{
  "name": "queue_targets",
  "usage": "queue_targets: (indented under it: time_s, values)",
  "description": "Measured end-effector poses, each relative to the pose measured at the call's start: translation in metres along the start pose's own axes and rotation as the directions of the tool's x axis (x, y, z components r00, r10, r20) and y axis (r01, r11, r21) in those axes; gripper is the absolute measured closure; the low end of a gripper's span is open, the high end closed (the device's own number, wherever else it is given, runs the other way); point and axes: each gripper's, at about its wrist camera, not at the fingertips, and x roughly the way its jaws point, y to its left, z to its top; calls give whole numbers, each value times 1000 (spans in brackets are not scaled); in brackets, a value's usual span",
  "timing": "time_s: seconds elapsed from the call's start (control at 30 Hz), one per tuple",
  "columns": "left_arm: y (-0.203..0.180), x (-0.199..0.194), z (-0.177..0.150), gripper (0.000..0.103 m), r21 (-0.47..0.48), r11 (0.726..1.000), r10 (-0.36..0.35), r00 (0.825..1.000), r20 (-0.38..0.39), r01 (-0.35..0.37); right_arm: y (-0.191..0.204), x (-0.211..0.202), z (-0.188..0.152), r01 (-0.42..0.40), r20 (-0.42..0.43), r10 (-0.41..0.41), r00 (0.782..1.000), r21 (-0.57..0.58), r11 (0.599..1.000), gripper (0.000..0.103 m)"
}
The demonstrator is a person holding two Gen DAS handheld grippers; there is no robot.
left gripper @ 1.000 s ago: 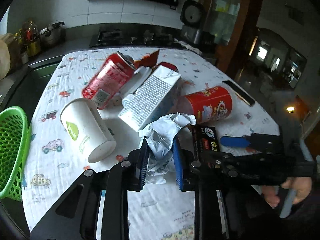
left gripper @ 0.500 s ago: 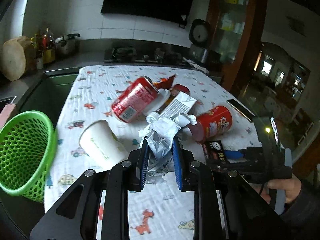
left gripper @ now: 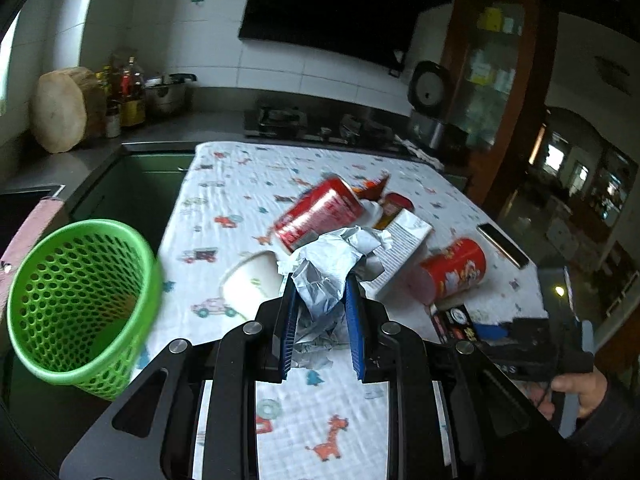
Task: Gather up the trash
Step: 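Carry the foil and glue box to the green basket and release both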
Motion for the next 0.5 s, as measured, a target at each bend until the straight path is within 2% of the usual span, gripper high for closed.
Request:
queue_targets:
  time_s: [0.2,0.5]
  values:
    - [33,-14,6,81,-64,996,64,998,21,-63,13,-2,-2,-10,-12,9,1000,-61,998,59]
    - [73,-33,12,81,-114,981,161,986,48,-155,19,1,-5,-16,-9,16,1000,-77,997,59]
